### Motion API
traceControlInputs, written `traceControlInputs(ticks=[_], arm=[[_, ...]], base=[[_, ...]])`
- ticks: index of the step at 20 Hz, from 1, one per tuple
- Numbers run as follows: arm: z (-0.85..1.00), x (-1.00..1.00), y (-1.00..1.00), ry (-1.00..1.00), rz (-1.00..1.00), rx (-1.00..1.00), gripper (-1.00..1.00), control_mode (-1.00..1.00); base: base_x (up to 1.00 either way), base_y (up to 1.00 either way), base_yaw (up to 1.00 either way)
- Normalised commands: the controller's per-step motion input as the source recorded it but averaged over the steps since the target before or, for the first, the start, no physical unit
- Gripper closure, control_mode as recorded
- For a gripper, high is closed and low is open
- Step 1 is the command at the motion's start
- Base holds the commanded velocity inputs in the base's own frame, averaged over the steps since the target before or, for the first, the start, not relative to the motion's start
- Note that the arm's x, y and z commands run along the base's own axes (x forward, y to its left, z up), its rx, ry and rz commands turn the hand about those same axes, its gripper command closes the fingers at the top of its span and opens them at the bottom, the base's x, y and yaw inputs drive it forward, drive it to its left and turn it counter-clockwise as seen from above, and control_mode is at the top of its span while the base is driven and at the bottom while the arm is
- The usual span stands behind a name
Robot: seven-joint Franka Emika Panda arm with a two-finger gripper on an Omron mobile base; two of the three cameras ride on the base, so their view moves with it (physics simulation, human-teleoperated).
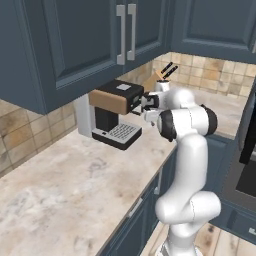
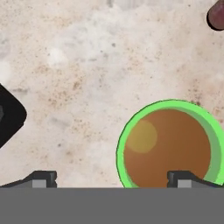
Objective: Place the microwavable item in the microwave. Then, close the microwave door and press the start button.
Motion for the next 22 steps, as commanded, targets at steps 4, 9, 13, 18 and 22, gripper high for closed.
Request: traceControlInputs(ticks=[4, 9, 13, 18, 22], arm=[[-0.17, 0.29, -0.03, 0.0, 0.09, 0.0, -1.0, -1.0], [-0.18, 0.19, -0.07, 0.0, 0.1, 0.0, -1.0, -1.0], [-0.18, 0.07, -0.09, 0.0, 0.1, 0.0, -1.0, -1.0], [-0.3, -0.07, -0.03, 0.0, 0.08, 0.0, 1.0, -1.0], [-0.11, -0.09, -0.02, -0.01, 0.05, 0.0, 1.0, -1.0]], base=[[0.0, 0.0, 0.0], [0.0, 0.0, 0.0], [0.0, 0.0, 0.0], [0.0, 0.0, 0.0], [0.0, 0.0, 0.0]])
